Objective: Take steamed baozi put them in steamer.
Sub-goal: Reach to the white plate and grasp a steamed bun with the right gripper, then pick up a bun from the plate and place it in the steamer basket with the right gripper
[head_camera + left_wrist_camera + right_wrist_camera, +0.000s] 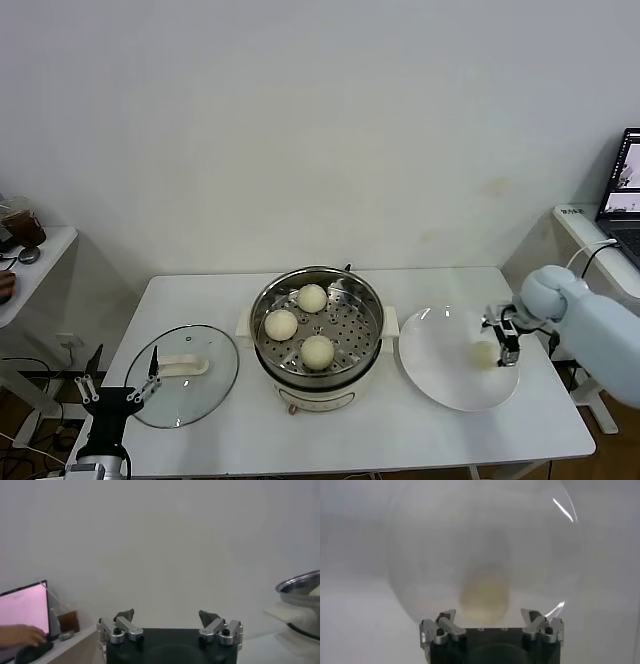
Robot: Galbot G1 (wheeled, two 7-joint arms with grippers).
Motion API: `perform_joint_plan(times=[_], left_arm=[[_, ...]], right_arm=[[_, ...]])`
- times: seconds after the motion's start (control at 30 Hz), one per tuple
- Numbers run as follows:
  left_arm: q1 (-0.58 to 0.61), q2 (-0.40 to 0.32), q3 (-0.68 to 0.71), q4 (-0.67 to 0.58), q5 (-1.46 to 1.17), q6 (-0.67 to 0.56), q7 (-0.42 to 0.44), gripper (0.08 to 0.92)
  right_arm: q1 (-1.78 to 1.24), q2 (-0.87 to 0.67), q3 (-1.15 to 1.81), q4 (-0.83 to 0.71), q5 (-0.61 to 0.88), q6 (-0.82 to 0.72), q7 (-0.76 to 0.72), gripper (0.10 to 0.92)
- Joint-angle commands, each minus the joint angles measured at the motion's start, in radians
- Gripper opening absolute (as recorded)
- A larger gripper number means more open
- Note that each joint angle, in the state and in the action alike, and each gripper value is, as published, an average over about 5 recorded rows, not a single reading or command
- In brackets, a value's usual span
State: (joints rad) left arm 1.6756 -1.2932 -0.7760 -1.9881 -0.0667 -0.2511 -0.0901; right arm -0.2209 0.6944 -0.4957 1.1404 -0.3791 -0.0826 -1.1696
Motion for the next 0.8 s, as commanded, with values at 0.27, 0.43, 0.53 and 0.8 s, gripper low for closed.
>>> perform_joint_plan(times=[0.27,0.43,0.53,0.8], left_arm=[[-0.001,-0.001,0.001,0.002,-0.001,0.000,0.000,0.823],[0.001,-0.001,0.000,0.001,-0.001,0.000,0.000,0.823],[0.002,0.000,0.000,-0.001,-0.001,0.000,0.000,0.823],[-0.003,0.002,0.005,-0.004,-0.005,0.001,0.000,0.823]], right_arm=[[-0.026,0.064,0.027,-0.063,-0.062,-0.003,0.001,0.656],[-0.009,0.041,0.017,-0.034,-0.038,-0.011,-0.010,0.510],[0.029,0.009,-0.014,0.004,-0.003,-0.016,-0.021,0.445],[0.335,-0.098,-0.253,0.145,0.216,-0.077,-0.059,0.432]])
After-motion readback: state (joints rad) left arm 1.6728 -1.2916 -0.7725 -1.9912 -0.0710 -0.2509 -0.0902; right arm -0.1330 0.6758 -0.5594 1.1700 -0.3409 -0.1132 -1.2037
